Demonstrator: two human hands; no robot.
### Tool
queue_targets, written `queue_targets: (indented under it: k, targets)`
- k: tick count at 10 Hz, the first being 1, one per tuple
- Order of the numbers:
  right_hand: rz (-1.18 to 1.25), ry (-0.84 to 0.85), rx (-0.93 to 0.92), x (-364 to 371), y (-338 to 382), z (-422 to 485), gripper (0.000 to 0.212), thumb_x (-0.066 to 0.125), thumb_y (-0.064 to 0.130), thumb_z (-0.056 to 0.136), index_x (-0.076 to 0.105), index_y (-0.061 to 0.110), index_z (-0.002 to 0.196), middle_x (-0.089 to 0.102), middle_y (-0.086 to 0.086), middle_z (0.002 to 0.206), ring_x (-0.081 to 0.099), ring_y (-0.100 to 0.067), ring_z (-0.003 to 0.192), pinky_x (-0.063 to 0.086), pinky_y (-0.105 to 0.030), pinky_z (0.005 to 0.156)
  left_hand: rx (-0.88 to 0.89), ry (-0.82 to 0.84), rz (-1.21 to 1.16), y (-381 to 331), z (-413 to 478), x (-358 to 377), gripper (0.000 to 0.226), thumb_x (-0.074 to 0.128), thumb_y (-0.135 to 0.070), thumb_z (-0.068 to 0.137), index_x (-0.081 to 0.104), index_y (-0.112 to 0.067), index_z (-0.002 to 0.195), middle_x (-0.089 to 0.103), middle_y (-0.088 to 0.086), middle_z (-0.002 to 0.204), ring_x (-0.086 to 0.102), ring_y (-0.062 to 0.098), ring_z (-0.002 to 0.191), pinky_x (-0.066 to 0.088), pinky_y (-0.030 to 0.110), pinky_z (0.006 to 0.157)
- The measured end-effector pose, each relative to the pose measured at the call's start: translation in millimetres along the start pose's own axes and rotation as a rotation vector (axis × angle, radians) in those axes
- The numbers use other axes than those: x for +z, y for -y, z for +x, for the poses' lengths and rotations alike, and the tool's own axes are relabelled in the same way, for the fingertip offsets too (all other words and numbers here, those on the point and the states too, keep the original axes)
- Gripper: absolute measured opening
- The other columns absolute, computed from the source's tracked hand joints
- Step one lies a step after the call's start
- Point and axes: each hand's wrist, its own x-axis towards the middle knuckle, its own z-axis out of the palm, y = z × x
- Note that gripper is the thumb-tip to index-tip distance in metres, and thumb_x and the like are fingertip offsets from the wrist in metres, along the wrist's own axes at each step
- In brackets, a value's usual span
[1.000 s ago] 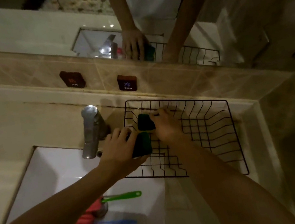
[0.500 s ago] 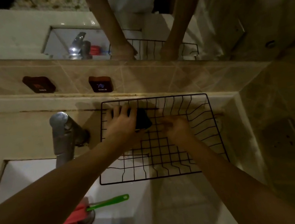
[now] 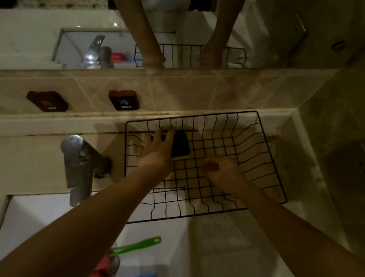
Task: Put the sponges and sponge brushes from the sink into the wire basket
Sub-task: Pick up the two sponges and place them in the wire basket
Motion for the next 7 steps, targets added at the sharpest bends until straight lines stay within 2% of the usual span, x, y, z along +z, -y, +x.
queue_targets:
  k: [1, 2, 3, 4, 5, 6, 7]
  targets:
    - [-0.053, -0.049, -0.109, 3, 19, 5, 0.065, 0.070, 0.001, 0.079, 0.048, 0.017, 0.138, 0.053, -0.006, 0.136, 0.052, -0.017, 0.120, 0.048, -0.026, 0.093, 0.140, -0.019, 0.081, 5, 6, 1, 0.093, 0.080, -0.021, 0.062, 0.025, -0.031, 0.136, 0.034, 0.010, 0.143, 0.025, 0.038, 0.127, 0.038, 0.052, 0.099]
    - [-0.028, 0.011, -0.129, 8, 44, 21, 0.051, 0.071, 0.010, 0.082, 0.055, 0.015, 0.130, 0.052, 0.002, 0.129, 0.053, -0.013, 0.113, 0.048, -0.032, 0.097, 0.092, 0.026, -0.015, 8, 9, 4, 0.093, 0.082, -0.019, 0.063, 0.027, -0.027, 0.137, 0.027, 0.009, 0.147, 0.021, 0.038, 0.129, 0.042, 0.052, 0.098]
    - [0.253, 0.124, 0.059, 12, 64, 35, 0.040, 0.066, 0.011, 0.086, 0.056, 0.013, 0.125, 0.061, -0.014, 0.124, 0.061, -0.031, 0.109, 0.051, -0.043, 0.094, 0.020, 0.071, -0.121, 6, 6, 6, 0.094, 0.078, -0.009, 0.065, 0.024, -0.029, 0.140, 0.024, 0.007, 0.147, 0.026, 0.039, 0.128, 0.041, 0.051, 0.100]
    - [-0.043, 0.122, -0.012, 15, 60, 38, 0.067, 0.062, -0.001, 0.081, 0.041, 0.019, 0.141, 0.054, -0.012, 0.137, 0.054, -0.030, 0.123, 0.047, -0.041, 0.103, -0.107, 0.092, -0.255, 4, 1, 1, 0.097, 0.075, -0.001, 0.064, 0.023, -0.032, 0.140, 0.020, 0.008, 0.147, 0.029, 0.037, 0.129, 0.043, 0.048, 0.102]
    - [0.056, 0.035, 0.101, 24, 57, 43, 0.044, 0.059, -0.001, 0.084, 0.057, 0.013, 0.125, 0.063, -0.011, 0.118, 0.061, -0.029, 0.105, 0.052, -0.041, 0.093, -0.160, 0.091, -0.276, 4, -3, -8, 0.089, 0.078, -0.016, 0.068, 0.027, -0.023, 0.140, 0.022, 0.011, 0.148, 0.026, 0.038, 0.131, 0.040, 0.046, 0.105]
    - [0.020, -0.030, 0.164, 37, 65, 45, 0.015, 0.057, 0.004, 0.086, 0.067, 0.005, 0.097, 0.070, -0.021, 0.098, 0.066, -0.039, 0.089, 0.055, -0.048, 0.080, -0.104, -0.043, 0.039, 6, -10, -7, 0.081, 0.074, -0.036, 0.071, 0.032, -0.014, 0.138, 0.035, 0.016, 0.141, 0.030, 0.038, 0.128, 0.034, 0.048, 0.105]
    - [0.125, -0.041, 0.185, 41, 68, 43, 0.028, 0.061, 0.003, 0.084, 0.065, 0.006, 0.111, 0.067, -0.022, 0.115, 0.063, -0.039, 0.105, 0.053, -0.051, 0.093, -0.051, -0.164, 0.294, 10, -11, -2, 0.071, 0.069, -0.045, 0.073, 0.044, -0.010, 0.129, 0.050, 0.016, 0.127, 0.040, 0.036, 0.117, 0.034, 0.048, 0.098]
